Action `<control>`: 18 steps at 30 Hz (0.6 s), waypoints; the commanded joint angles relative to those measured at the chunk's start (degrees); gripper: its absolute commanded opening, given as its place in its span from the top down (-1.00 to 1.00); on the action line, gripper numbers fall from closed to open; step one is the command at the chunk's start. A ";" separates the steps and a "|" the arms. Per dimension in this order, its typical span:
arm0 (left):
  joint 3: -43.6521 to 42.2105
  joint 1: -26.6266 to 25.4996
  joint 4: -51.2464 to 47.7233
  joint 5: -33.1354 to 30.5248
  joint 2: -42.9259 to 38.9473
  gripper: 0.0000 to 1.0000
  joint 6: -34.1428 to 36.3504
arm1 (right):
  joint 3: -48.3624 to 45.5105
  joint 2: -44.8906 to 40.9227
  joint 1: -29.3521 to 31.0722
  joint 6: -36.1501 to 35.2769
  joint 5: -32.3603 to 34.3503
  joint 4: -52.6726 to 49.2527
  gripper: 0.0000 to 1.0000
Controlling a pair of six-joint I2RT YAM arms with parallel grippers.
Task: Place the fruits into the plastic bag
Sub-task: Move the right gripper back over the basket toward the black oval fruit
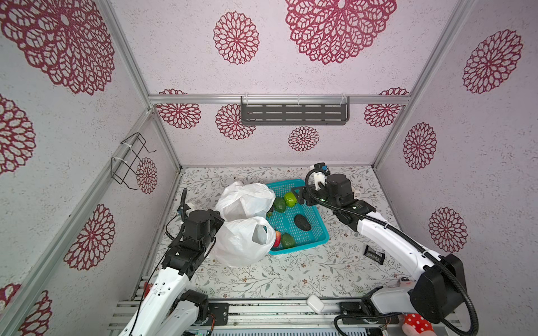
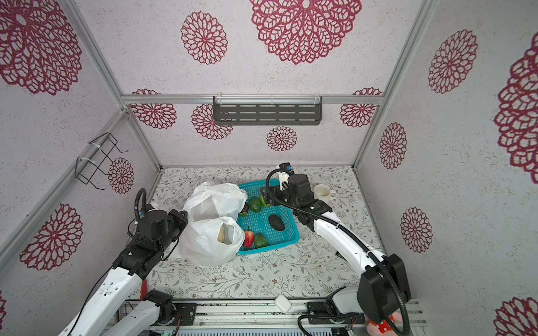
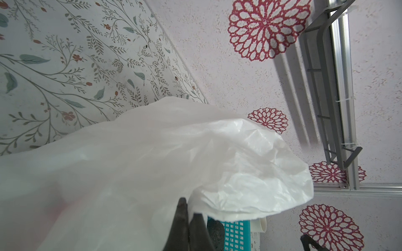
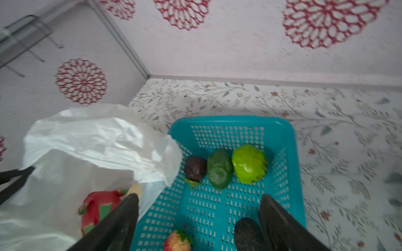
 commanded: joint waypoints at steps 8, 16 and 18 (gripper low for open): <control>0.04 -0.38 -0.63 0.23 -0.58 1.00 0.09 | 0.99 9.59 0.02 5.29 4.06 -10.54 -0.72; -0.83 -0.67 -0.74 -0.90 -1.36 1.00 0.09 | 0.79 12.93 0.06 5.39 2.61 -12.25 -0.71; -0.99 -0.64 -0.62 -1.17 -1.29 1.00 0.07 | 0.72 13.10 0.04 5.25 2.62 -12.20 -0.71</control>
